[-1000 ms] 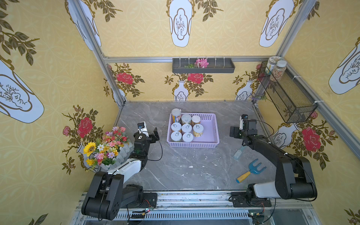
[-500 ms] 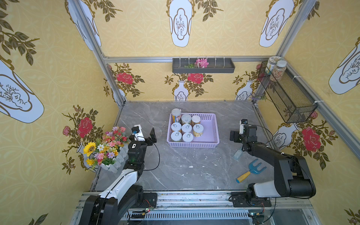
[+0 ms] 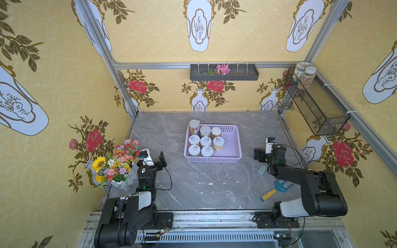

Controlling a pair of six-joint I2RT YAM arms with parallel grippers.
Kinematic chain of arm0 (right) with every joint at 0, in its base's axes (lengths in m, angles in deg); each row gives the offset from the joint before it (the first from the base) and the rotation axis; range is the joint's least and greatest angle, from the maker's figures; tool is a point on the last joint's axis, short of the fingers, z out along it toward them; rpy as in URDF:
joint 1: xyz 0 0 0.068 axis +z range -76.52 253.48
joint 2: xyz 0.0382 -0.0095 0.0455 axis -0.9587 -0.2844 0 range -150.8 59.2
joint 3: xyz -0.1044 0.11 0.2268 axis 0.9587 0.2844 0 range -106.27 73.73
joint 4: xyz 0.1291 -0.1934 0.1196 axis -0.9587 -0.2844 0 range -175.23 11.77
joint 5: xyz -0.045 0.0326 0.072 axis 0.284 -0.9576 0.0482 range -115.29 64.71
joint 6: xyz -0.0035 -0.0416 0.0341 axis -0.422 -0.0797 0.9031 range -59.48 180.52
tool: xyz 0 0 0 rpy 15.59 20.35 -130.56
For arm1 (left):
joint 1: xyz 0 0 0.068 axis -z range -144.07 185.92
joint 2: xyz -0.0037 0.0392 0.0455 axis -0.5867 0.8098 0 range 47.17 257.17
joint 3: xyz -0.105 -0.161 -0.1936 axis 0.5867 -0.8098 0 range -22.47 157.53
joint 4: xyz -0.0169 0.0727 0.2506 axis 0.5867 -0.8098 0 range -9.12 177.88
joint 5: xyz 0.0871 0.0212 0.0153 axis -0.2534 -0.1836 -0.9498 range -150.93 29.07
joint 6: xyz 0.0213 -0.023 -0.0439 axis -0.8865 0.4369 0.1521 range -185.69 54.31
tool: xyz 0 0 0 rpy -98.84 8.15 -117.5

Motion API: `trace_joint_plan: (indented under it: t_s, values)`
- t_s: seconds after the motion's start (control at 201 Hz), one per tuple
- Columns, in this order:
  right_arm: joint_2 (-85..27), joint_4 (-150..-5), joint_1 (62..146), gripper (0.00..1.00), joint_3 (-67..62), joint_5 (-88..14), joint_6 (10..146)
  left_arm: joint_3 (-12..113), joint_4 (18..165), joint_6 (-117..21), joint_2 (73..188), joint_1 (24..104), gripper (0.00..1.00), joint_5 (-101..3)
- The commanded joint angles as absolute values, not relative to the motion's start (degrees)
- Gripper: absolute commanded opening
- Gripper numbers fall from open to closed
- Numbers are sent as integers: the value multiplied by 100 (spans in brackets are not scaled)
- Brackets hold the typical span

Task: Put the canned food in the basket
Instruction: Reset both arms

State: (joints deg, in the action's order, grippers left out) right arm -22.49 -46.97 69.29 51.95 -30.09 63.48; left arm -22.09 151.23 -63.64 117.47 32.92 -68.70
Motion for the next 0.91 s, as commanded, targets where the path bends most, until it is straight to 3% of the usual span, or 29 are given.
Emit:
trace_joint_plan:
  t_s: [0.0,0.229,0.299,0.901]
  values:
    - [-2149,-3807,6892,97,5424,-3314,6324,-2295,16454,-6338,12235,3267,100,-6598]
    - [-2423,-2413,6878,97,6035,-3487,6282,-1784,15488,-6248,12290,3254,100,-6809]
    - [-2254,-2973,6884,97,5925,-3404,6194,-1814,15459,-6228,12245,3250,100,-6858]
    - [-2407,-2891,7113,97,5840,-3103,6104,-1860,15534,-6144,12213,3252,100,-7095]
